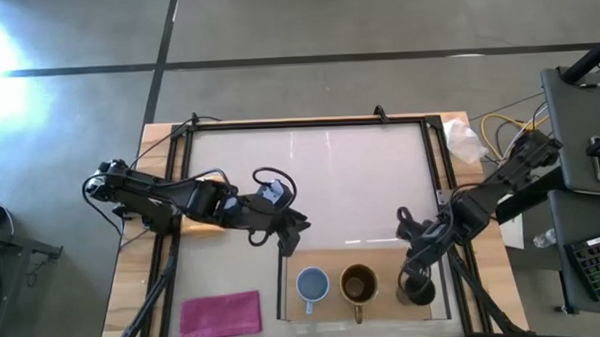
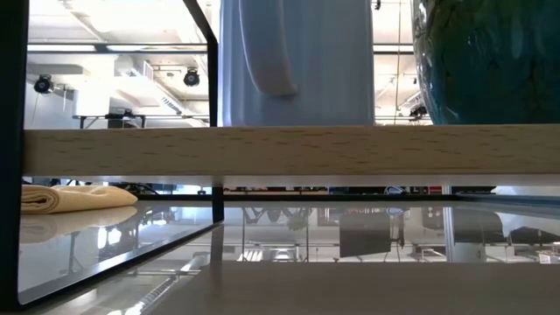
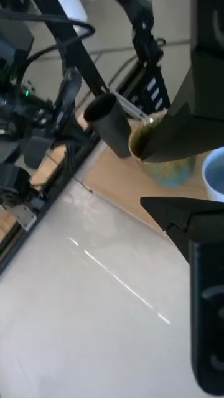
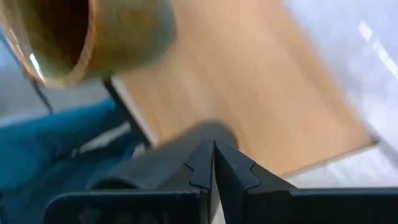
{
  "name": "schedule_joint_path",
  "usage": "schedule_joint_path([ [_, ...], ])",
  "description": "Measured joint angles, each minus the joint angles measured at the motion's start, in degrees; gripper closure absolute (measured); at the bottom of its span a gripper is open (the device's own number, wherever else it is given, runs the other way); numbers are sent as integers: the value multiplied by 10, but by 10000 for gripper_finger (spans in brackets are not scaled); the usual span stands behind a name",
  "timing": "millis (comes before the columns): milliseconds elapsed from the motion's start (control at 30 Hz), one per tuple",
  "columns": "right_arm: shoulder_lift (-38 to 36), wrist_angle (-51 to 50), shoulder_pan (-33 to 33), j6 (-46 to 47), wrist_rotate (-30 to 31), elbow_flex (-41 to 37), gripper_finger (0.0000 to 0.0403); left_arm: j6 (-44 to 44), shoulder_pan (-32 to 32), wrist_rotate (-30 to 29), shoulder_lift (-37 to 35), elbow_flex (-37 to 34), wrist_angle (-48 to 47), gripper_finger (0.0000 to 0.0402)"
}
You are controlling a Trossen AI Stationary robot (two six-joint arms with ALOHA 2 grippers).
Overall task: Stack small to large cups/mugs on shelf
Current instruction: Adjust the black cup on the shelf
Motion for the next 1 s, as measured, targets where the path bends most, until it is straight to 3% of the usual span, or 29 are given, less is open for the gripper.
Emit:
schedule_joint_path([
  [133, -18, -31, -8, -28, 51, 20, 394, 0, 0, 9, 0, -6, 20, 317],
  [467, -34, -201, 7, -93, -3, 99, 394, 4, 0, 14, 0, -6, 29, 317],
  [667, -27, -191, 37, -113, -36, 158, 394, 4, 0, 19, 0, -6, 29, 317],
  [1000, 43, -171, 142, -35, -95, 168, 394, 6, 0, 19, 0, -7, 29, 317],
])
